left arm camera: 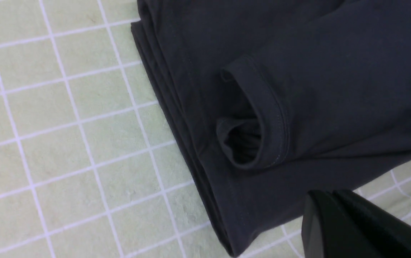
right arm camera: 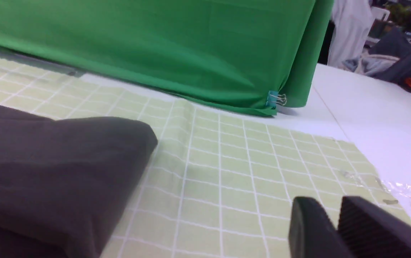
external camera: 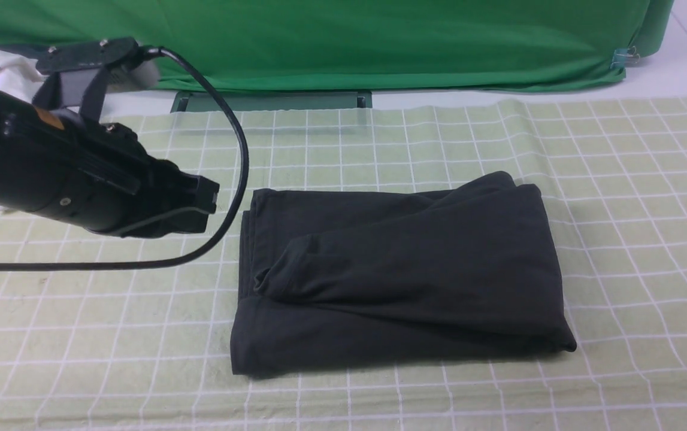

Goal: Fold a long-sleeved shirt over a green coffee tablecloth.

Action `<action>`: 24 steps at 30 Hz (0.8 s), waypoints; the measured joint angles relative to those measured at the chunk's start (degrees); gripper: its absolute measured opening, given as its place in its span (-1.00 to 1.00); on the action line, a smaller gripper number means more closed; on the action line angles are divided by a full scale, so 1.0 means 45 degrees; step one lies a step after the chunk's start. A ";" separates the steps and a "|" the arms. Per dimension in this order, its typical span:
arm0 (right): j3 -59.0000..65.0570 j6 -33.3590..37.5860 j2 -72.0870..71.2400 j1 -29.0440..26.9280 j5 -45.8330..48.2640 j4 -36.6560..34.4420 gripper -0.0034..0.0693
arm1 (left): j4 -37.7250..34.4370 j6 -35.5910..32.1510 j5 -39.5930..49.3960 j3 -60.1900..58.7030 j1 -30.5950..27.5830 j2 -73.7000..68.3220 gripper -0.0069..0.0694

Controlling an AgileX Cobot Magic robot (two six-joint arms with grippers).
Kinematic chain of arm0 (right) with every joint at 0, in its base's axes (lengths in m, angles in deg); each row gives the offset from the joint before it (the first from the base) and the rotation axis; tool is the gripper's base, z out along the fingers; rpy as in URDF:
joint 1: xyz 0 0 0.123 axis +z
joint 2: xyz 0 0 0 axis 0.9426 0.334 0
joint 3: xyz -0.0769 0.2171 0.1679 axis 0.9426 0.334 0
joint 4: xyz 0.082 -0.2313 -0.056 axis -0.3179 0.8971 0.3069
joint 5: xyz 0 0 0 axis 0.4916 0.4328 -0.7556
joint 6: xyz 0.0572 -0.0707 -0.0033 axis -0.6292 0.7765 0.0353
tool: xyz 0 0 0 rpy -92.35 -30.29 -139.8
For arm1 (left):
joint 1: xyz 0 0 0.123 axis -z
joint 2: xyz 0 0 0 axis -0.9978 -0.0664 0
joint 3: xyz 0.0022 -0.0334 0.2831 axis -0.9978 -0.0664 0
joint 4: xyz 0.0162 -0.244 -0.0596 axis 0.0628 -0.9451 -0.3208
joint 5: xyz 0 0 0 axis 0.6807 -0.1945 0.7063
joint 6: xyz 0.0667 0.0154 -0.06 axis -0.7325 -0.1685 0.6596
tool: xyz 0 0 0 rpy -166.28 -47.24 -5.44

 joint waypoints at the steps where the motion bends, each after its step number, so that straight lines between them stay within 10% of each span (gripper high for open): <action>1: 0.0000 0.0000 0.0000 -0.0014 0.0238 0.0012 -0.53 | 0.0010 0.0000 0.0169 0.0000 0.0000 0.0000 -0.79; 24: 0.0057 0.0000 0.0000 -0.0081 0.1620 0.0050 -0.42 | 0.0335 -0.0091 0.0559 0.0000 0.0000 0.1081 -0.79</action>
